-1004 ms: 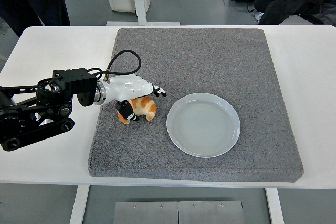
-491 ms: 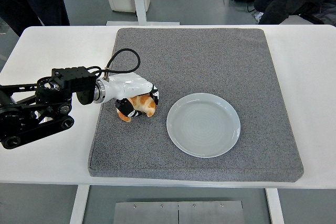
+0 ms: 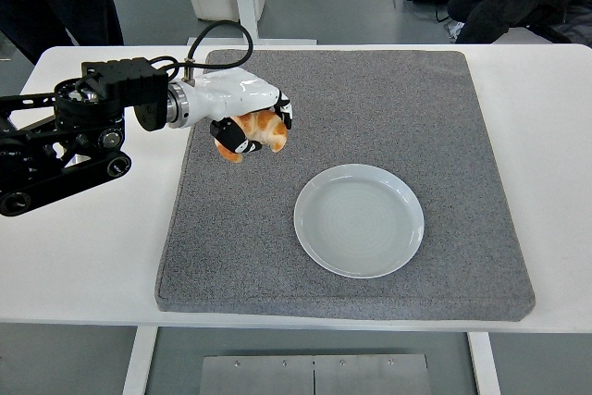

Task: Place the bread on the plate

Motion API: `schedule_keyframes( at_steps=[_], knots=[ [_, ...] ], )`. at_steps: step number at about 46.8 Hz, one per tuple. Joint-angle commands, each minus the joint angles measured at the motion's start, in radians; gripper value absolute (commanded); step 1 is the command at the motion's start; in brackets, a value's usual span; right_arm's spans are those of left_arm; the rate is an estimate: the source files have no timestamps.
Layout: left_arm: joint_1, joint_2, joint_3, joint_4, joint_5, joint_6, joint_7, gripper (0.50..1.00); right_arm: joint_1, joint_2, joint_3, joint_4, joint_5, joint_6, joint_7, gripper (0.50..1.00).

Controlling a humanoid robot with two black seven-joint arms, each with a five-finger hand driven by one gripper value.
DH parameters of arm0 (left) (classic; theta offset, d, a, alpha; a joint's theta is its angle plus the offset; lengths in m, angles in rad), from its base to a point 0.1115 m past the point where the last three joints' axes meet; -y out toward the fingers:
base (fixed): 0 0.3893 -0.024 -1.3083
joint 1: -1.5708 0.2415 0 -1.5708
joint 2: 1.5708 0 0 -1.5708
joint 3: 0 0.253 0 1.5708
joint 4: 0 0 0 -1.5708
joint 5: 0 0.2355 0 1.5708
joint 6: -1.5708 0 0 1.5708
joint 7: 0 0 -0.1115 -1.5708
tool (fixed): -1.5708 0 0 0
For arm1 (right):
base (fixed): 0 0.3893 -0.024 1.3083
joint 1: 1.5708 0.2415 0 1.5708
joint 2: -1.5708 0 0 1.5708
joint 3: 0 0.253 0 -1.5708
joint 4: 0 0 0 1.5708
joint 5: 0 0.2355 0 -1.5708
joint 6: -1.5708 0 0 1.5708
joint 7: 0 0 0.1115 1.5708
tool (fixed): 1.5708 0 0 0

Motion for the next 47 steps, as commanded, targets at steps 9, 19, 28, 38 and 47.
schedule_keyframes(
  at_steps=[9, 19, 28, 38, 47],
  knots=[
    [-0.154, 0.0, 0.003, 0.007, -0.118, -0.047, 0.002, 0.5, 0.0, 0.0, 0.0, 0.0, 0.0, 0.0, 0.0, 1.0],
    [-0.257, 0.0, 0.001, 0.06, -0.19, -0.098, 0.001, 0.5, 0.0, 0.0, 0.0, 0.0, 0.0, 0.0, 0.0, 1.0],
    [-0.295, -0.003, -0.002, 0.061, -0.21, -0.112, -0.001, 0.5, 0.0, 0.0, 0.0, 0.0, 0.0, -0.001, 0.0, 1.0],
    [-0.295, -0.052, 0.003, 0.064, -0.208, -0.112, -0.001, 0.5, 0.0, 0.0, 0.0, 0.0, 0.0, 0.0, 0.0, 1.0],
    [-0.294, -0.161, 0.009, 0.089, -0.205, -0.109, 0.002, 0.5, 0.0, 0.0, 0.0, 0.0, 0.0, 0.0, 0.0, 1.0]
  ],
)
